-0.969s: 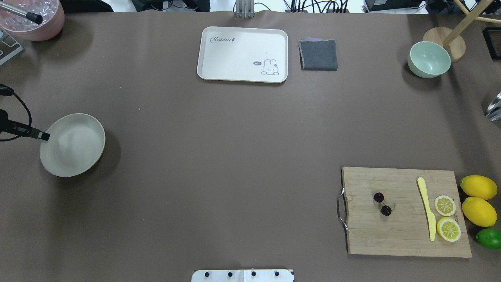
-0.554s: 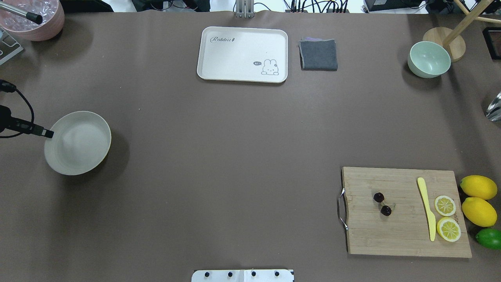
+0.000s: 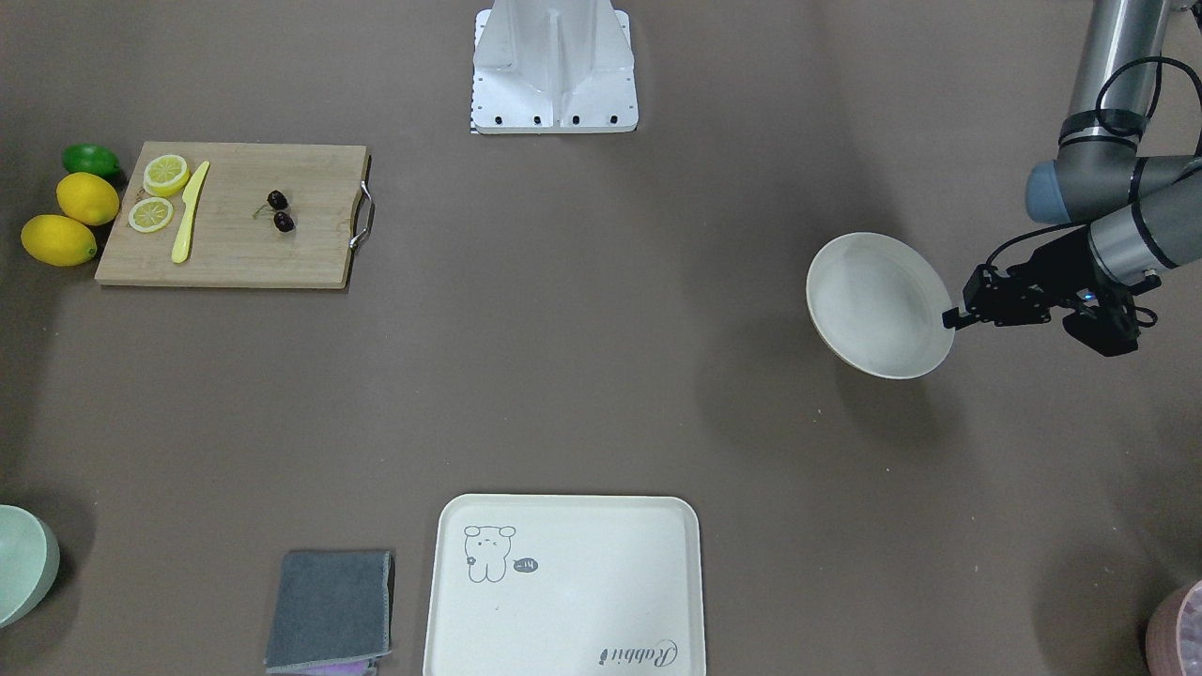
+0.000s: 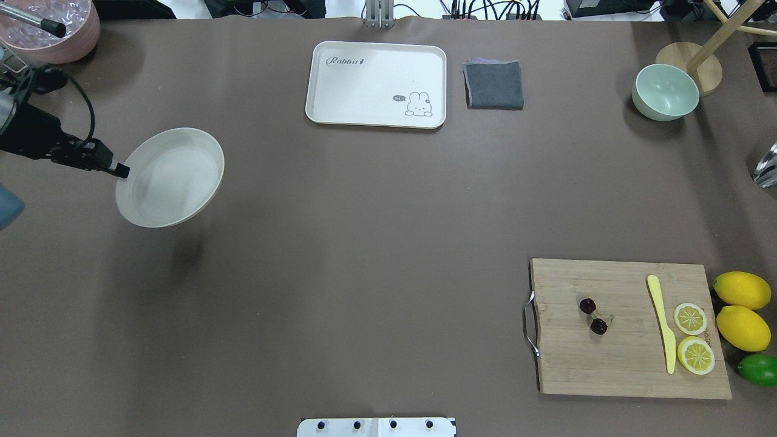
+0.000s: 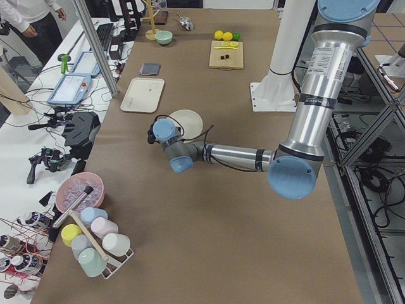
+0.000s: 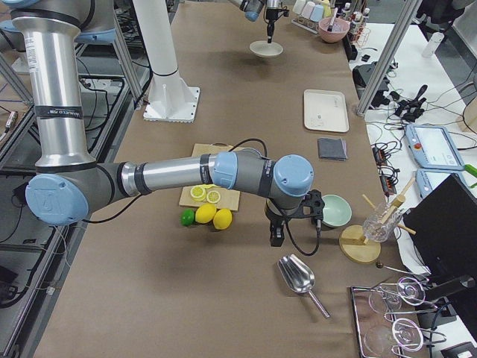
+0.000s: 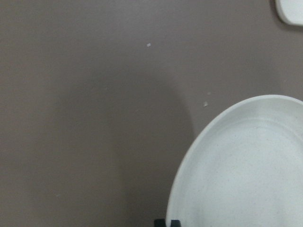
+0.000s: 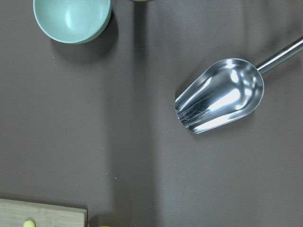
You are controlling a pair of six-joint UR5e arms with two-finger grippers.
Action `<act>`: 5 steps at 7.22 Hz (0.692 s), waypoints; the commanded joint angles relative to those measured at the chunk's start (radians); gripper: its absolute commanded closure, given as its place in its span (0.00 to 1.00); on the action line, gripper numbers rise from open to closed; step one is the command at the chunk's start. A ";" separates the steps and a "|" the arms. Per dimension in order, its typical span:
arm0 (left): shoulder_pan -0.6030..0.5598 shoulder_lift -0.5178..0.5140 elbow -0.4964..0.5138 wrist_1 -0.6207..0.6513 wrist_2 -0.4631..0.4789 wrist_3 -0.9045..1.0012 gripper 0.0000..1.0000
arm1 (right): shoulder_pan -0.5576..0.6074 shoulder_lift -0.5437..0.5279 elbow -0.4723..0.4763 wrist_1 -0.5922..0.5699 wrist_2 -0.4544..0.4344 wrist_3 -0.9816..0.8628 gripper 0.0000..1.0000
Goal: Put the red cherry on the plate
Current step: 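Grip the plate rim with the left gripper and drag it toward the table center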
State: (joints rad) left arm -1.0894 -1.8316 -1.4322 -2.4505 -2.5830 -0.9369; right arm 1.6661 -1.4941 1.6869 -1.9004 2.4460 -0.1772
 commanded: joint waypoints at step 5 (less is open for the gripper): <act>0.342 -0.323 -0.246 0.653 0.432 -0.140 1.00 | 0.000 -0.006 0.002 0.000 0.001 -0.001 0.00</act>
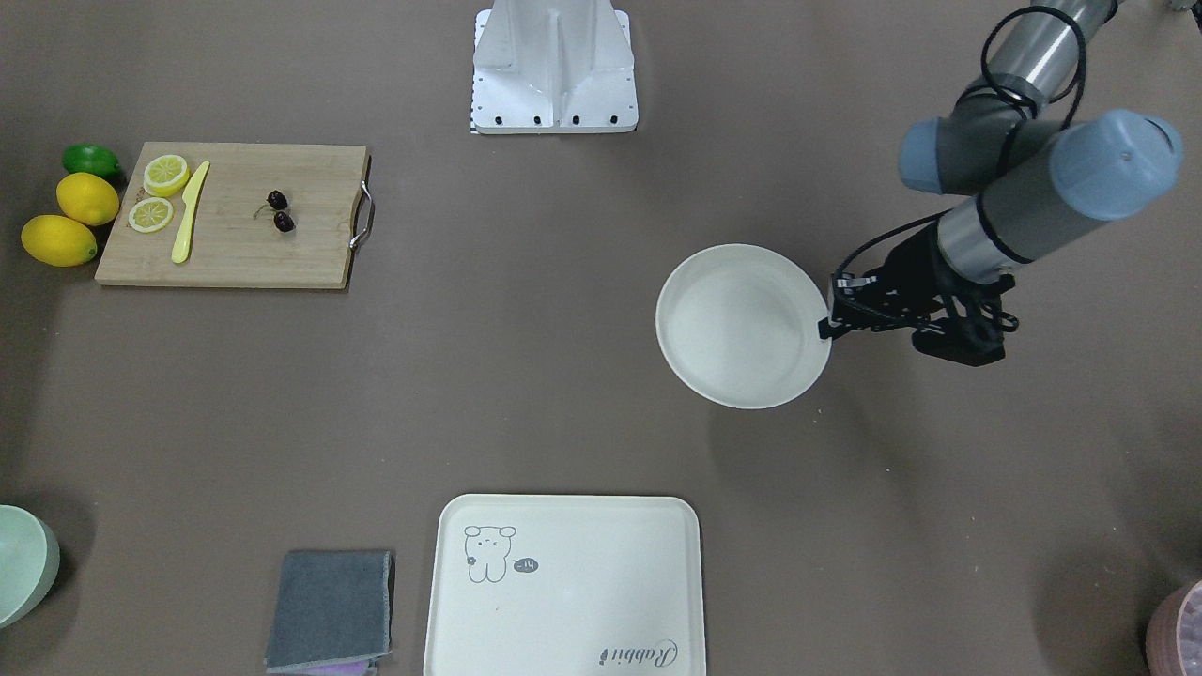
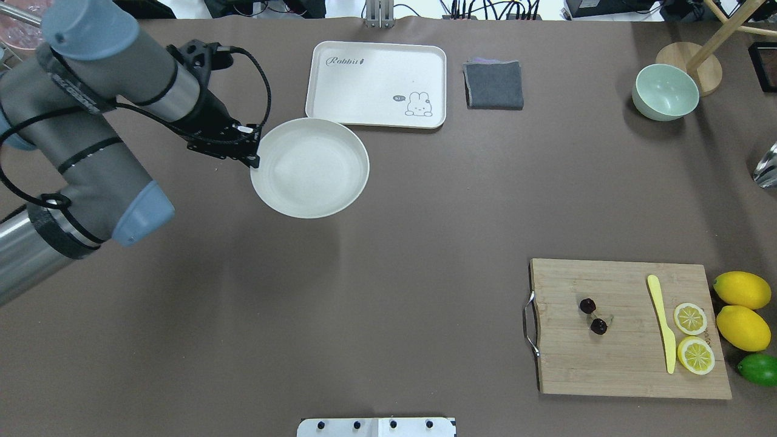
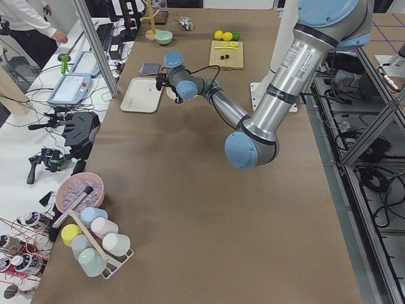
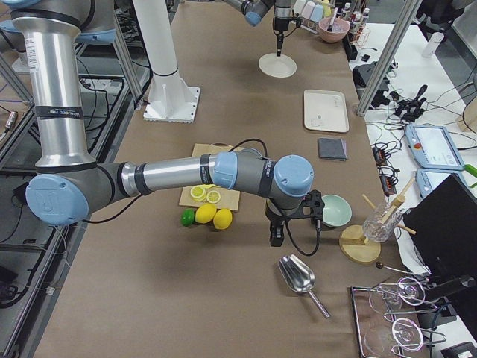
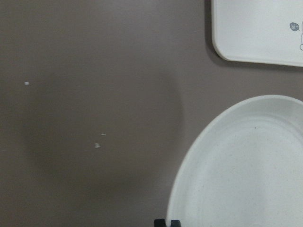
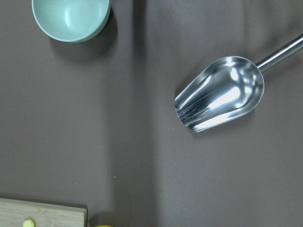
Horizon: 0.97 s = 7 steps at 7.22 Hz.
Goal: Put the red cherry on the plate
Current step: 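Grip the plate rim with the left gripper and drag it toward the table center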
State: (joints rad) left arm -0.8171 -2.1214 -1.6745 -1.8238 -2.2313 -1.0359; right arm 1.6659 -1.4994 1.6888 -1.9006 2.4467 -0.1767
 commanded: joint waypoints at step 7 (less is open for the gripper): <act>0.200 -0.026 0.165 -0.227 0.231 -0.150 1.00 | 0.002 -0.051 0.055 0.002 0.000 -0.001 0.00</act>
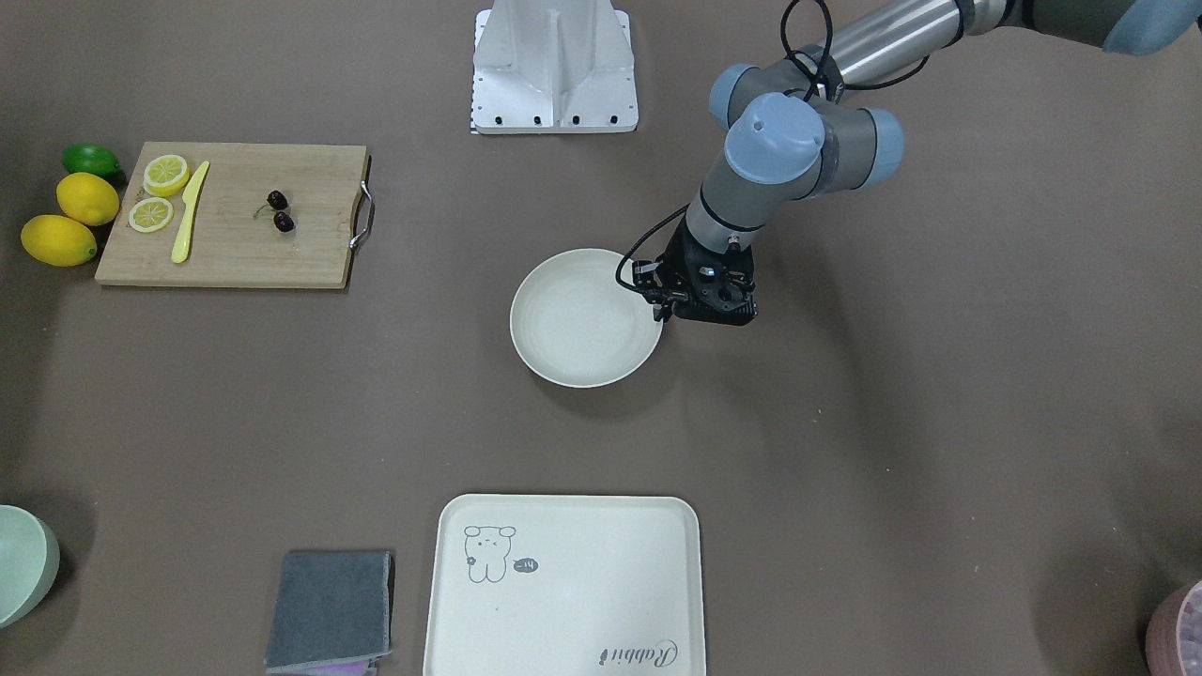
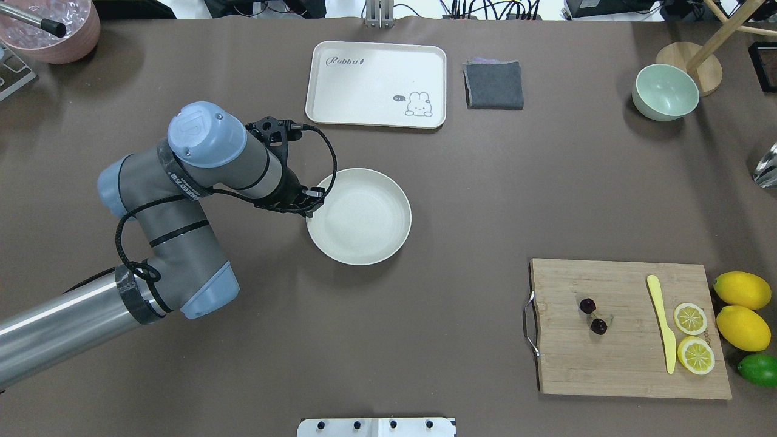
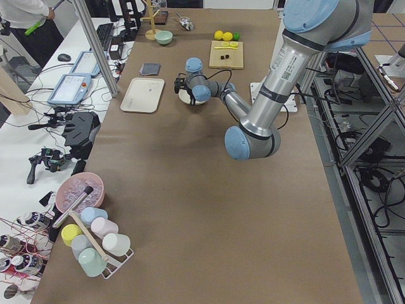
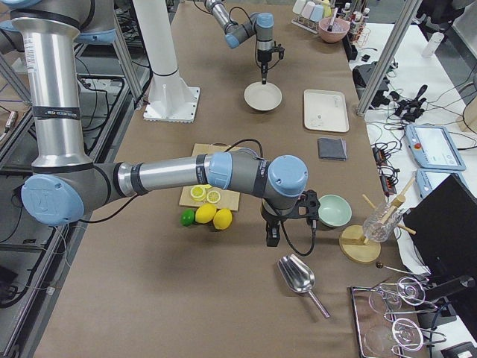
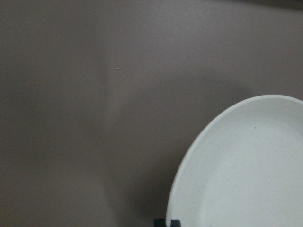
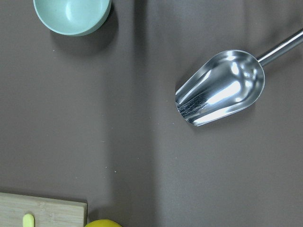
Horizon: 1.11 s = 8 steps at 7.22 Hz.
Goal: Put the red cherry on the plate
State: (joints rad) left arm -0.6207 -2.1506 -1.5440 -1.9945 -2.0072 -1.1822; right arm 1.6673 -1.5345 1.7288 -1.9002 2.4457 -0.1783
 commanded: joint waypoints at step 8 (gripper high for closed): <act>-0.414 0.214 -0.123 -0.044 -0.426 0.252 0.02 | -0.024 -0.018 0.154 -0.054 0.036 0.094 0.00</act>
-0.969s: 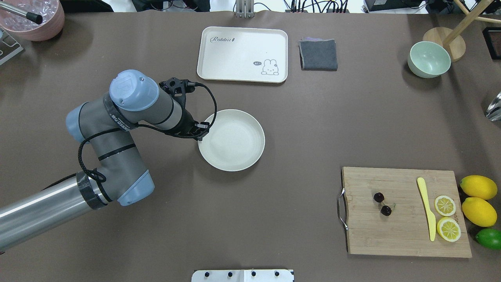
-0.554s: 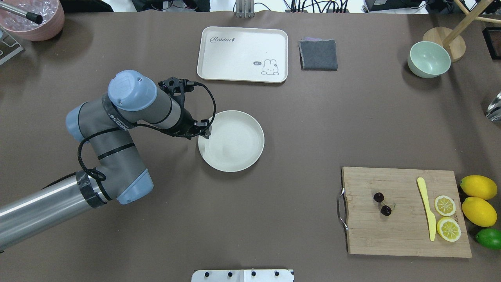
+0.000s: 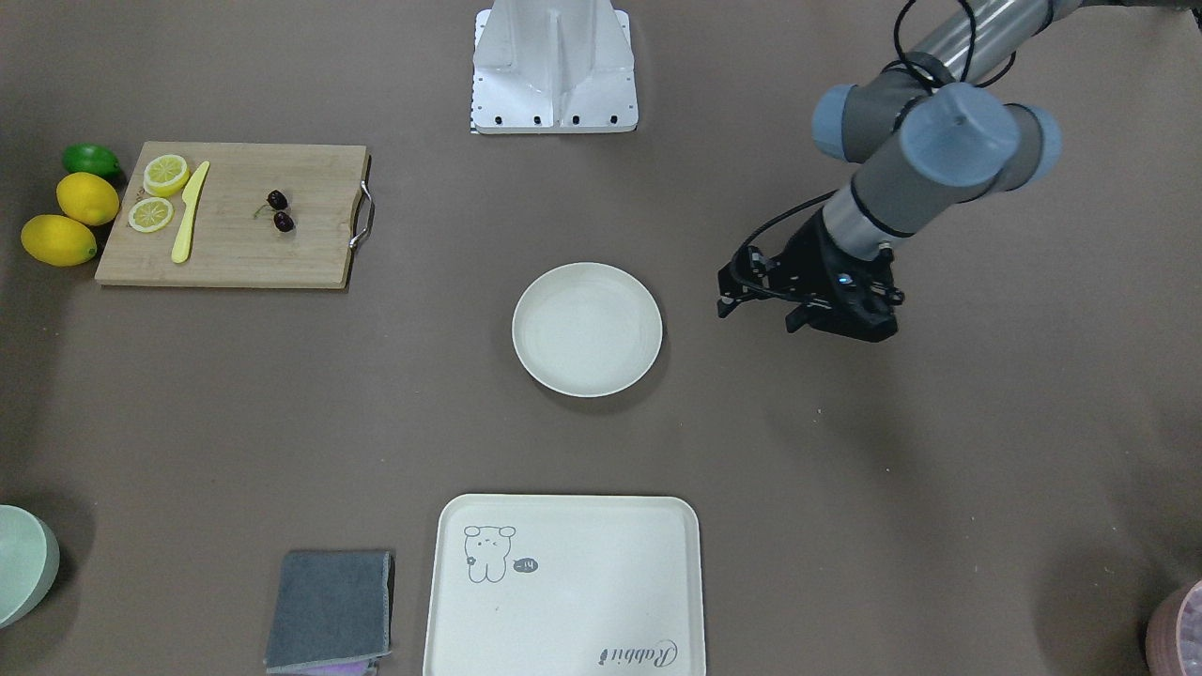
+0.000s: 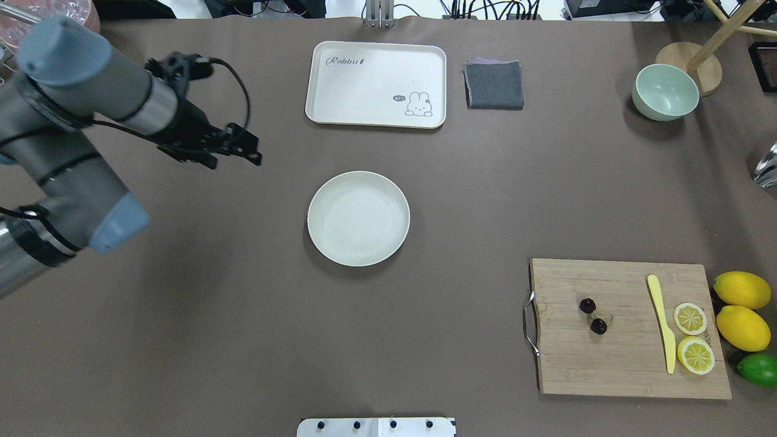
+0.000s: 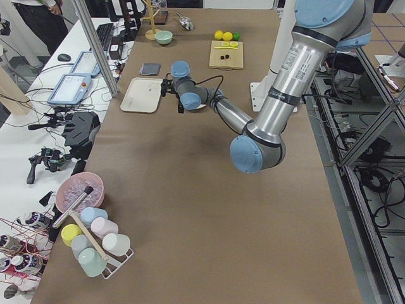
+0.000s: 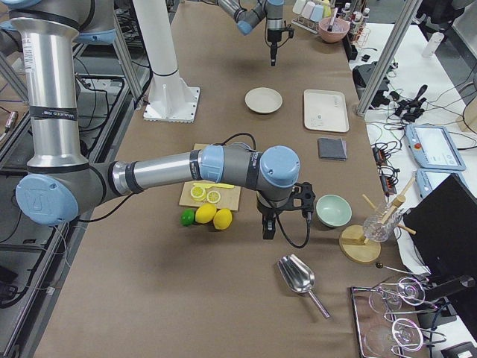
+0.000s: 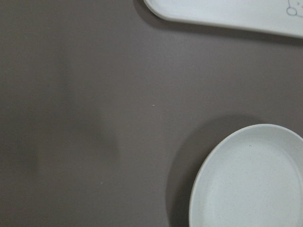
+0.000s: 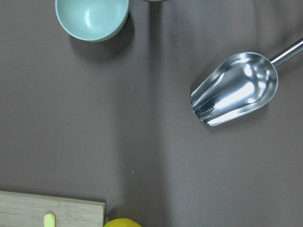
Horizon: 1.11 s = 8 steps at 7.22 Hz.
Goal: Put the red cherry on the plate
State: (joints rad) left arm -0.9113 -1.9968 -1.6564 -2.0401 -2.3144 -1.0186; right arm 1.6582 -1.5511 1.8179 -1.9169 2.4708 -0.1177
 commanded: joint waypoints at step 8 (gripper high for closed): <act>-0.392 0.205 0.194 0.009 -0.311 0.521 0.02 | -0.103 0.040 0.254 -0.228 0.010 0.076 0.00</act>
State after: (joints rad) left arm -1.2905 -1.8040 -1.4736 -2.0324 -2.5914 -0.5601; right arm 1.5572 -1.5123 2.0686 -2.1425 2.4784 -0.0510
